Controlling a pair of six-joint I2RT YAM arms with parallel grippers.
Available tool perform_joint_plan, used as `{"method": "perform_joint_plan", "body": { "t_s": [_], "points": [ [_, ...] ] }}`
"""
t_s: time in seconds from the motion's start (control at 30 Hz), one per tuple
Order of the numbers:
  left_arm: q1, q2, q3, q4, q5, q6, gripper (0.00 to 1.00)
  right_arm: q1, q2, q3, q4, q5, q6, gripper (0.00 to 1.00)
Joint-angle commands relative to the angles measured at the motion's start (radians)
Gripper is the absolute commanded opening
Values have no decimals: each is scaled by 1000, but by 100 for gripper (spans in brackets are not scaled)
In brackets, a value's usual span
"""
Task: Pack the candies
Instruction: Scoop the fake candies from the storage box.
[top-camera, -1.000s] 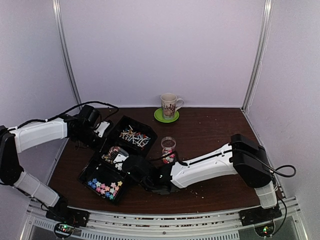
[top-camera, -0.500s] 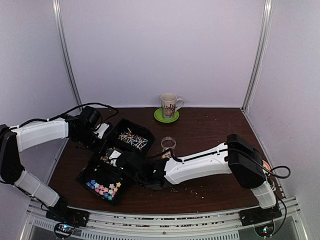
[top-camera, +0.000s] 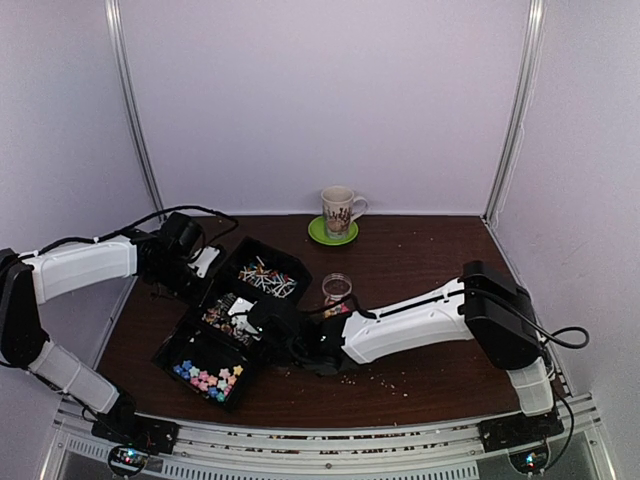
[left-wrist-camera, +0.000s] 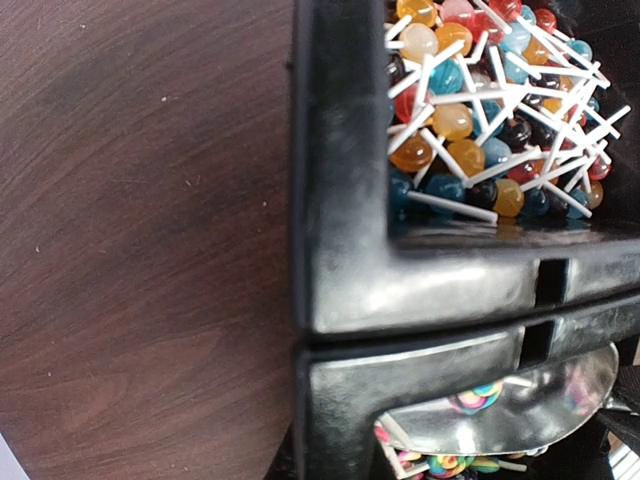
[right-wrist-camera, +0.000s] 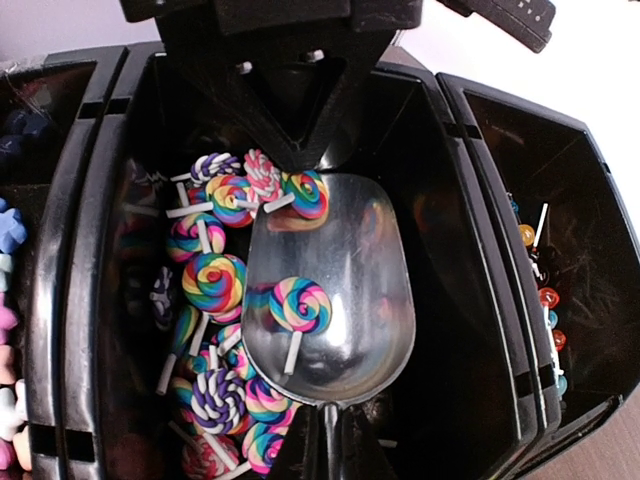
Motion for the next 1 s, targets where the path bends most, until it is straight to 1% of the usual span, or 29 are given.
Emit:
{"method": "perform_joint_plan", "body": {
  "t_s": [0.0,0.1,0.2,0.43,0.6,0.97],
  "points": [
    [-4,-48,75,125,89,-45,0,-6,-13,-107,76,-58,9,0],
    [14,-40,77,115,63,-58,0,-7,-67,-182,156,-75,2,0],
    [28,-28,83,99,43,-64,0,-10,-106,-228,199,-74,4,0],
    [29,-15,84,94,54,-59,0,-23,-160,-300,260,-39,18,0],
    [29,1,93,79,43,-57,0,-39,-215,-364,324,-39,32,0],
    [32,29,101,56,-1,-60,0,-57,-320,-454,405,-63,34,0]
  ]
}}
